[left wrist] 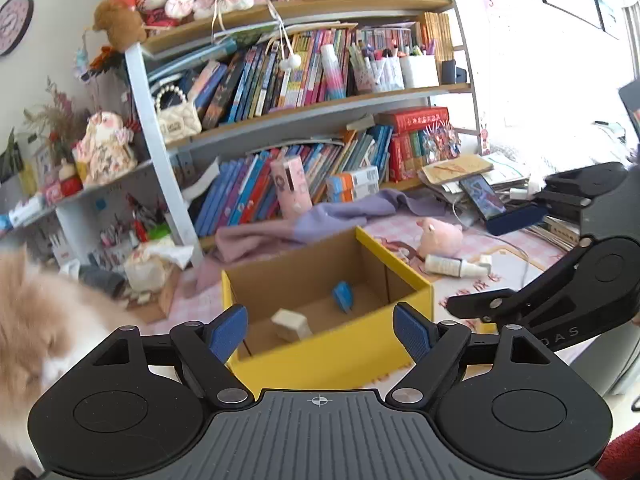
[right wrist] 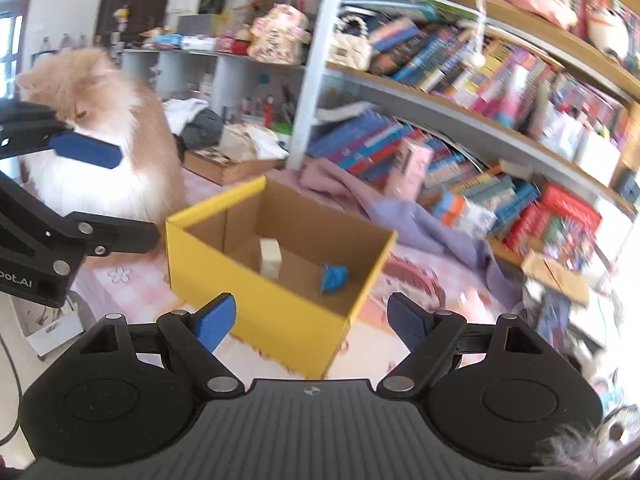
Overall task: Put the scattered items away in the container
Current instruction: 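Withdraw both tools from the box back toward the table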
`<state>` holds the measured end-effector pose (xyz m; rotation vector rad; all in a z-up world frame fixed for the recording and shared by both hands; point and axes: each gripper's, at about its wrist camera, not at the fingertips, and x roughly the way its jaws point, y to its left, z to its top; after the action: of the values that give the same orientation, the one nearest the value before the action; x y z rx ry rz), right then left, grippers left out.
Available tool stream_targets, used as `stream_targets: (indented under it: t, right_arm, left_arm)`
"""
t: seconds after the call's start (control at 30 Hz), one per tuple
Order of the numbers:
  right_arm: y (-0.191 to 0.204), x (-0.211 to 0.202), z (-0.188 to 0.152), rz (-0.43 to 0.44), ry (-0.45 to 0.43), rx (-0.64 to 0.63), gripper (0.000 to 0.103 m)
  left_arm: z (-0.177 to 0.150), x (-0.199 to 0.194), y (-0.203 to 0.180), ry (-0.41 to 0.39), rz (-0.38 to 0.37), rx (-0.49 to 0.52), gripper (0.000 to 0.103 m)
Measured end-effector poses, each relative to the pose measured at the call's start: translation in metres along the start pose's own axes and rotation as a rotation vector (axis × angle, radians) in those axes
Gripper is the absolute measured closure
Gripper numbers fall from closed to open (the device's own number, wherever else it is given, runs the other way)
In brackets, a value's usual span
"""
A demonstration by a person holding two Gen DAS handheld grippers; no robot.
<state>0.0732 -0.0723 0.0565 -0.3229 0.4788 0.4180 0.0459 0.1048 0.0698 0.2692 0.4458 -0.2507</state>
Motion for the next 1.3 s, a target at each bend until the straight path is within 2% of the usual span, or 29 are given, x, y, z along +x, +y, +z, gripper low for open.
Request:
stream_targets:
  t: [0.3,0.63,1.3]
  right_arm:
    - [0.009,-0.026,-0.049,-0.101,0.079,0.106,0.021]
    - [-0.001,-0.041,-0.084,-0.194,0.141,0.263,0.021]
    - [-0.014,-0.057,-0.107,-0.237,0.203,0.334,0.021]
  left_arm:
    - [-0.027,-0.010,-0.024,0.029,-0.026,-0.011,0.021]
    - [-0.047,-0.010,-0.057,0.071,-0.093,0.010,0.021]
    - [-0.059,-0.004,-0.101,0.125,-0.212,0.064,0.021]
